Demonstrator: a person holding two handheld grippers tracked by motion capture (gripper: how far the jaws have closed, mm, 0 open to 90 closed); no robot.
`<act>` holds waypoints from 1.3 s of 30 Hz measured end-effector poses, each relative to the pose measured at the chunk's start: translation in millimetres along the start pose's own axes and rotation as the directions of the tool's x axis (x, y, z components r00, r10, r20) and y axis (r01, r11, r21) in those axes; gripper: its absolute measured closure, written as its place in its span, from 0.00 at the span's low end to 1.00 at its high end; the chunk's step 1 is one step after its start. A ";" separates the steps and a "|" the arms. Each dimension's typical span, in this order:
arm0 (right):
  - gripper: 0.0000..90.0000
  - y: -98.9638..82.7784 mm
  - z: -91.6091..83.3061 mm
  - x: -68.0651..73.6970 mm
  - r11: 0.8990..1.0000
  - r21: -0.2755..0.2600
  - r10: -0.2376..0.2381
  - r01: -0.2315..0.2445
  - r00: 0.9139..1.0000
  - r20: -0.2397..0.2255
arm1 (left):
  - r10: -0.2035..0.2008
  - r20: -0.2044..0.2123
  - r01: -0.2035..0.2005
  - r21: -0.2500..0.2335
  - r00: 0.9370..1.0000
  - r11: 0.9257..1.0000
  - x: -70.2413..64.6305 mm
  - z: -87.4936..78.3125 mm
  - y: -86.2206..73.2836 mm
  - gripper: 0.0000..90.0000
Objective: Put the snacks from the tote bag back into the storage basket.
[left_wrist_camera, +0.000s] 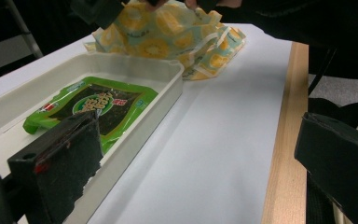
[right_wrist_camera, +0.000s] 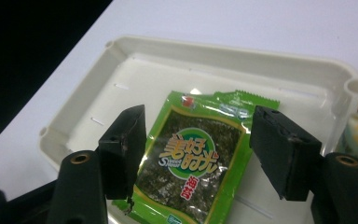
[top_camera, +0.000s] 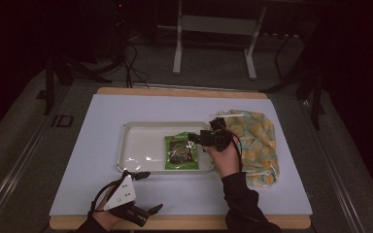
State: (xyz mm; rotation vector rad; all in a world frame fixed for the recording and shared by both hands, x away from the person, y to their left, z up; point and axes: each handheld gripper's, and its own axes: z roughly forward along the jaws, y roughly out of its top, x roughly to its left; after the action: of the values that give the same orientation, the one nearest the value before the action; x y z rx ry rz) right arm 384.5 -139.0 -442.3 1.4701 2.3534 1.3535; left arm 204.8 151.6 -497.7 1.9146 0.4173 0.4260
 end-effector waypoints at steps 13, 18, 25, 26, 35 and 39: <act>0.21 15.4 -24.1 -6.4 0.994 -0.069 -0.084 0.082 0.996 -0.019 | -0.001 0.002 0.001 0.001 1.000 1.000 -0.2 0.7 -0.2 0.01; 0.16 18.0 -33.5 -13.3 0.988 -0.091 -0.126 0.127 0.992 0.017 | -0.001 0.002 0.001 0.003 1.000 1.000 0.0 1.2 -0.3 0.01; 0.16 17.7 -47.2 -27.1 0.984 -0.121 -0.122 0.129 0.990 0.064 | -0.004 0.002 0.004 0.003 1.000 1.000 0.3 1.6 -0.4 0.01; 0.16 17.3 -49.3 -29.3 0.984 -0.124 -0.122 0.130 0.990 0.072 | -0.003 0.002 0.003 0.004 1.000 1.000 0.4 1.7 -0.4 0.01; 0.16 13.3 -68.5 -50.2 0.982 -0.137 -0.112 0.130 0.984 0.135 | -0.005 0.000 0.005 0.006 1.000 1.000 0.5 2.2 -0.5 0.01; 0.16 10.6 -76.7 -58.4 0.983 -0.141 -0.099 0.121 0.983 0.155 | -0.004 0.000 0.004 0.010 1.000 1.000 0.4 2.5 -0.7 0.01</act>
State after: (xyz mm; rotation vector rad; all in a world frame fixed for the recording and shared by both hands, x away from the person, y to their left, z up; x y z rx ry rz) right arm 388.7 -230.4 -409.8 1.3288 2.1572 1.3144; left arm 206.2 150.1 -499.2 1.9227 0.4238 0.4227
